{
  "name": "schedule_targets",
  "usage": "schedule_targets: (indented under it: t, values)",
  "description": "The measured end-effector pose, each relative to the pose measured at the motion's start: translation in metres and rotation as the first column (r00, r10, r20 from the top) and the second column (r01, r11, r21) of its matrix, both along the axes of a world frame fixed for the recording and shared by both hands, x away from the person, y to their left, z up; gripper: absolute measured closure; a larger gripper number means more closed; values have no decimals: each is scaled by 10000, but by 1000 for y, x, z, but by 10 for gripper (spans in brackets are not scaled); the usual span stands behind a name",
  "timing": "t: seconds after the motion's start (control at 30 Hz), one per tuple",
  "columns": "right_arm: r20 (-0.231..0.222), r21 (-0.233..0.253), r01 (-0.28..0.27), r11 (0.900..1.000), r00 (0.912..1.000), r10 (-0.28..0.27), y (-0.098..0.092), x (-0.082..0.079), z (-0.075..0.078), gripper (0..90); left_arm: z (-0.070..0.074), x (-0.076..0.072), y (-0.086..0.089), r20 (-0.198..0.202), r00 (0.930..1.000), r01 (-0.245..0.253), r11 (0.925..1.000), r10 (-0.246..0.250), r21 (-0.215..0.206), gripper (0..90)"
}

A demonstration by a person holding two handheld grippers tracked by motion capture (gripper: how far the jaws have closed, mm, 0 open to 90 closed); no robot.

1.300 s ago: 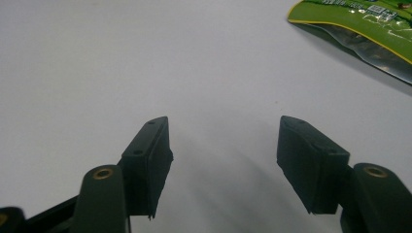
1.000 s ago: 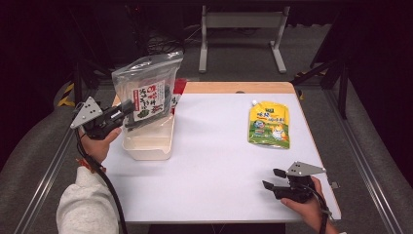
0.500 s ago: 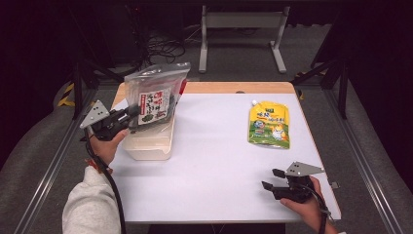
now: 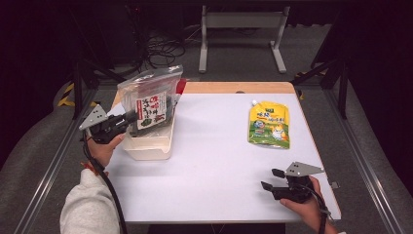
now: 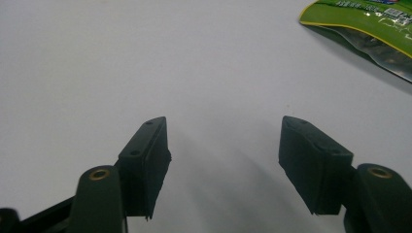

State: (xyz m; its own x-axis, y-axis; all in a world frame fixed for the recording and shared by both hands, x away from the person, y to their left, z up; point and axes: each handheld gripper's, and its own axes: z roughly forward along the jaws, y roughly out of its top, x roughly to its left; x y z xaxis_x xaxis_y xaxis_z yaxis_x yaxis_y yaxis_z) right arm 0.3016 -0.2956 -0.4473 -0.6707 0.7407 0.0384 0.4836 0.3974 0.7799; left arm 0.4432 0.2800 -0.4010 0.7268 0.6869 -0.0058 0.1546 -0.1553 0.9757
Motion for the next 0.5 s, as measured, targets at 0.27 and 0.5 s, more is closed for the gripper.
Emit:
schedule_targets:
  t: [0.27, 0.5]
  values:
    - [70, 18, 5, 10000, 10000, -5, 0, 1, 1, 353, -3, -3, 1, -261, 9995, -198, 9997, 201, 131, 789]
    - [146, -36, -58, 10000, 9999, 58, 1, 2, 3, 354, -6, -3, 1, -383, 9985, -401, 9992, 401, 15, 784]
